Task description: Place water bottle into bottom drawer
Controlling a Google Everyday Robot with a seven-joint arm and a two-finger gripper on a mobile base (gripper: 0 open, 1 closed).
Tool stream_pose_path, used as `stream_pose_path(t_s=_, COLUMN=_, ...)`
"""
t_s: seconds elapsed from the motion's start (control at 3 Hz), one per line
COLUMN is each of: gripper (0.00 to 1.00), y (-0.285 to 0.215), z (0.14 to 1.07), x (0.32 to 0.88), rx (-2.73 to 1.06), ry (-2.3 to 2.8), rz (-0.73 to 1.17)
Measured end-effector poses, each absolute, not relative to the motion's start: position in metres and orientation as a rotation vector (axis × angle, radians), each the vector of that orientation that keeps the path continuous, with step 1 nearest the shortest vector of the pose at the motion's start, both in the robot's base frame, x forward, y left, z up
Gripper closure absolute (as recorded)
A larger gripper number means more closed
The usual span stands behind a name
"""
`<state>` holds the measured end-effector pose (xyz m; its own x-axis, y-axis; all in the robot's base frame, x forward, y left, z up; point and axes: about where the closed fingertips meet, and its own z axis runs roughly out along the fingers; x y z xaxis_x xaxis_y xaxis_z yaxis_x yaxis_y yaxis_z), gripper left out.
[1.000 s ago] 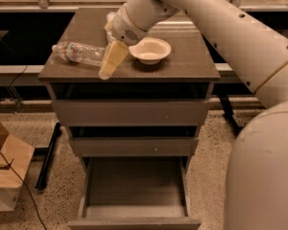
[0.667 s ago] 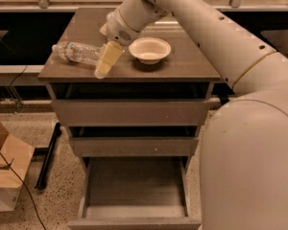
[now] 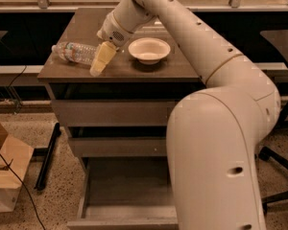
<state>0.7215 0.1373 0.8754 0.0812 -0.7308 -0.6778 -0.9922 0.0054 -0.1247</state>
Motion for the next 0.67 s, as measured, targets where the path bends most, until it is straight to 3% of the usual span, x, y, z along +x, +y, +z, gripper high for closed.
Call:
stream_pose_path(t_s=0.33, gripper=0.00, y=0.150, z=0.867, x=0.733, rx=-1.771, ry=1.714, rz=0.619)
stream_pose_path(t_s=0.67, gripper=0.17, y=0.159, z=0.857, x=0.743, rx=-1.747, ry=1.732, rz=0.660)
